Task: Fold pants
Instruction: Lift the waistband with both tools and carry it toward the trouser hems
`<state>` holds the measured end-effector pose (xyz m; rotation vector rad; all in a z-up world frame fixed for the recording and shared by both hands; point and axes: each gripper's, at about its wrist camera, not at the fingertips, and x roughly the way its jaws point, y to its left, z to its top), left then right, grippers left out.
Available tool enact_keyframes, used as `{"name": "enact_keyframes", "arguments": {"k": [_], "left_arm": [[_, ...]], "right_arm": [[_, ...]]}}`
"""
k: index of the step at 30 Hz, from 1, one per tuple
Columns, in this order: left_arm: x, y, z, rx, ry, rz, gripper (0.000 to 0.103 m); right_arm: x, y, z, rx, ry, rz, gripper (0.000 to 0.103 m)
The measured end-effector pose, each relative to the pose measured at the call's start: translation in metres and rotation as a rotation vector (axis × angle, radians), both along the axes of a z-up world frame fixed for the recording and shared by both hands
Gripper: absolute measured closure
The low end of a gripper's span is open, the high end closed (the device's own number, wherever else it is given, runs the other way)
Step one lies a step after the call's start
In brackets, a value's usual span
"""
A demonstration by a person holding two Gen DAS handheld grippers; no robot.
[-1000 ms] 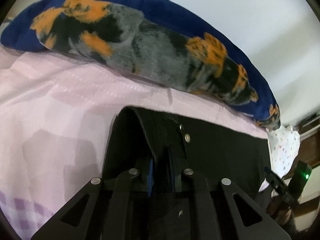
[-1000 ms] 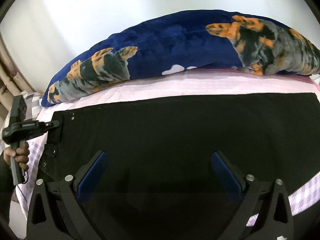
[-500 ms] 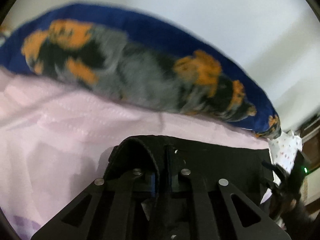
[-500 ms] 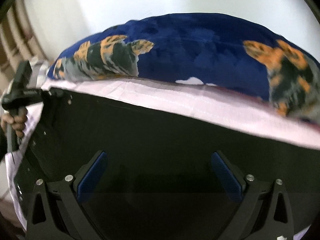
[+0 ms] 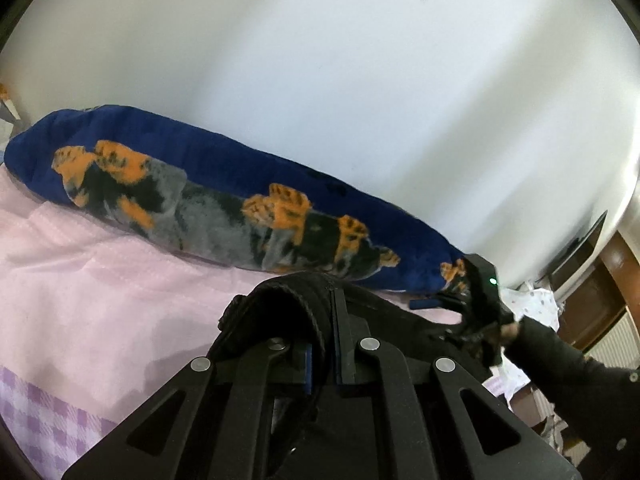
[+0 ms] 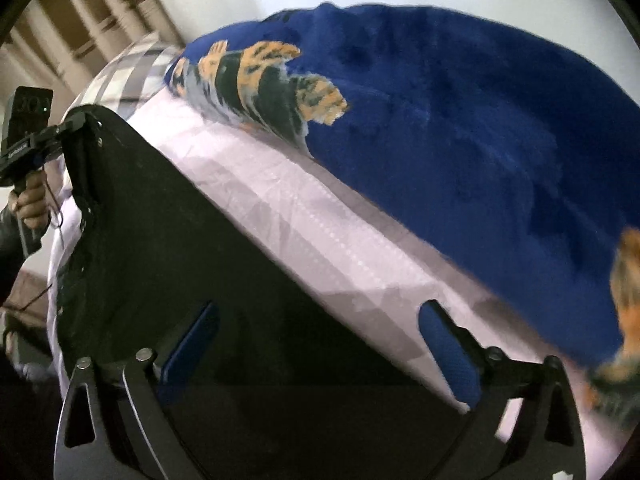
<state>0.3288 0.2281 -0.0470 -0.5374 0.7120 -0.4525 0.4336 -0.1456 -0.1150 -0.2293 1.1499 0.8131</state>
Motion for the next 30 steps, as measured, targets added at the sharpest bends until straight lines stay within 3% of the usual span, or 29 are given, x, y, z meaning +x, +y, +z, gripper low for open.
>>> {"name": "enact_keyframes", "arguments": {"k": [3,8,11,18,25,30], "left_arm": [[-0.001,0.001,0.001,0.001,0.001,0.01,0.096],[0.001,0.004,-0.003,0.017,0.021,0.026,0.096],[0.001,0.005,-0.004,0.019,0.025,0.027,0.096],[0.002,0.003,-0.004,0.057,0.02,0.031,0.096],[-0.002,0.0,0.0,0.143,-0.003,0.033,0.096],[-0.034,0.005,0.021,0.14,-0.061,-0.001,0.096]], "right_arm": [[0.015,-0.002,-0.004,-0.015,0.056,0.047,0.03],[0.018,-0.016,-0.013,-0.05,0.108,0.077,0.037],[0.013,-0.03,-0.022,-0.071,0.142,0.075,0.047],[0.001,-0.047,-0.015,-0.085,0.097,0.055,0.091],[-0.047,-0.057,0.026,-0.13,-0.094,-0.057,0.095],[-0.103,-0.059,0.069,-0.106,-0.188,-0.153,0.095]]}}
